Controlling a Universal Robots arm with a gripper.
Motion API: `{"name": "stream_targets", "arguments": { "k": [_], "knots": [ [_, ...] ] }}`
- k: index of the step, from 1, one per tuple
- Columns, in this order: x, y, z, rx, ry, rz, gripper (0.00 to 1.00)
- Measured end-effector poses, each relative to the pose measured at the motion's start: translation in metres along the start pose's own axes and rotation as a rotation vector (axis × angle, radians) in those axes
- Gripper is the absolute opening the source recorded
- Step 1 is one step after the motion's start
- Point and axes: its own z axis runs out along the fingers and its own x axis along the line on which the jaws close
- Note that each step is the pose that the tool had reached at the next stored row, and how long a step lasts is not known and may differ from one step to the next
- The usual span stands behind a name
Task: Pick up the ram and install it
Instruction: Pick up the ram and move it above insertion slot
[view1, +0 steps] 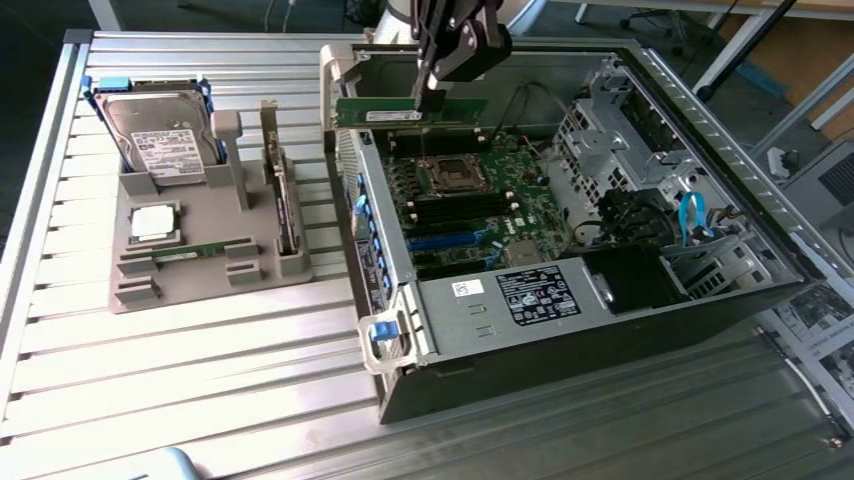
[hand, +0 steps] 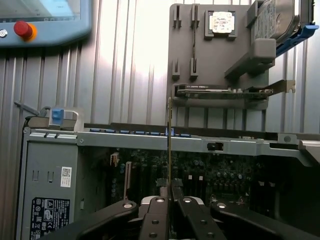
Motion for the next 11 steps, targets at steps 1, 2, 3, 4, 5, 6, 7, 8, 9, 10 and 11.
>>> {"name": "stream_targets", "arguments": {
  "k": [1, 2, 3, 4, 5, 6, 7, 8, 9, 10, 11],
  "knots": [
    [0.000, -0.0011, -0.0001, -0.0001, 0.0000, 0.000, 0.13],
    [0.000, -0.0027, -0.0003, -0.0004, 0.0000, 0.000, 0.13],
    [0.000, -0.0037, -0.0003, -0.0006, 0.0000, 0.000, 0.13],
    [0.000, -0.0048, -0.0004, -0.0007, 0.0000, 0.000, 0.13],
    [0.000, -0.0061, -0.0005, -0.0009, 0.0000, 0.000, 0.13],
    [0.000, -0.0079, -0.0007, -0.0011, 0.0000, 0.000, 0.13],
    [0.001, -0.0093, -0.0008, -0.0013, -0.0001, 0.000, 0.13],
    [0.001, -0.0106, -0.0009, -0.0016, -0.0001, 0.000, 0.13],
    [0.001, -0.0123, -0.0011, -0.0018, -0.0001, 0.000, 0.13],
    [0.001, -0.0134, -0.0012, -0.0021, -0.0001, 0.000, 0.13],
    [0.001, -0.0149, -0.0013, -0.0023, -0.0001, 0.000, 0.13]
  ]
}}
